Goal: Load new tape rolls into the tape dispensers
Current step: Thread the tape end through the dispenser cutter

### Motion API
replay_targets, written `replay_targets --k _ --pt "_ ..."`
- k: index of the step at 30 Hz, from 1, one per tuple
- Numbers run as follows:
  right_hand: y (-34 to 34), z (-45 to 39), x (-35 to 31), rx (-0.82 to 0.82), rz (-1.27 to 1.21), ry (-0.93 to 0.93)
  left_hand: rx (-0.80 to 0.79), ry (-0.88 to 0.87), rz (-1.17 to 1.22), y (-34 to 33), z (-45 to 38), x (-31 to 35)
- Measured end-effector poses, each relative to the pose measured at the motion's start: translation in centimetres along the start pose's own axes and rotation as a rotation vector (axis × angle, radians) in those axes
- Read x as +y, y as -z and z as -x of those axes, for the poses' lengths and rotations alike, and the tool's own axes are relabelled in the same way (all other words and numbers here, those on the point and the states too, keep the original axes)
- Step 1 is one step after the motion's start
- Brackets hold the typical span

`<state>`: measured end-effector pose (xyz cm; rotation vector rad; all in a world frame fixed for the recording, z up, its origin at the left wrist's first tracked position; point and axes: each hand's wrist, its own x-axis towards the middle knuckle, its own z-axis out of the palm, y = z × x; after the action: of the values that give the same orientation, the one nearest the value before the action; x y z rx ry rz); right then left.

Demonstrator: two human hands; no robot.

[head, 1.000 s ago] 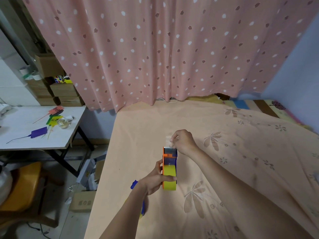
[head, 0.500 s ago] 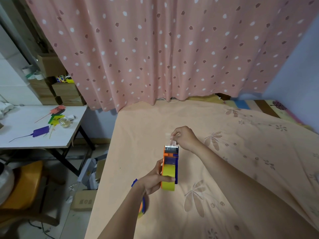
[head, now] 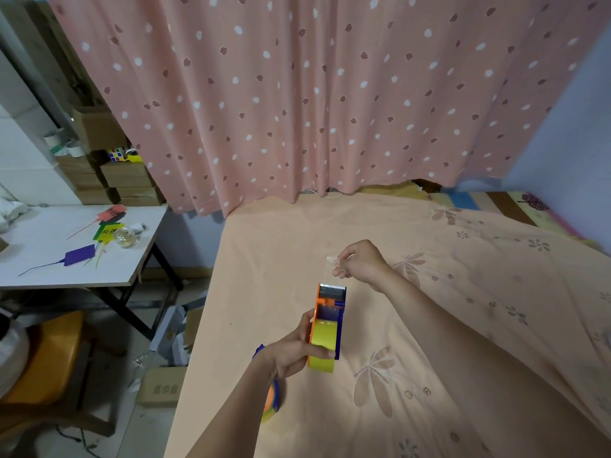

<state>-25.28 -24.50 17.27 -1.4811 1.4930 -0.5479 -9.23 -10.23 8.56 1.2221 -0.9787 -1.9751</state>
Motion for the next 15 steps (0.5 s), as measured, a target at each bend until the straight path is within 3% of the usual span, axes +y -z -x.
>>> replay_targets --k 15 --pt "0.9 -1.2 -1.3 0.104 -0.057 -0.133 -0.108 -0.027 -0.027 0.5 0.2 1.1"
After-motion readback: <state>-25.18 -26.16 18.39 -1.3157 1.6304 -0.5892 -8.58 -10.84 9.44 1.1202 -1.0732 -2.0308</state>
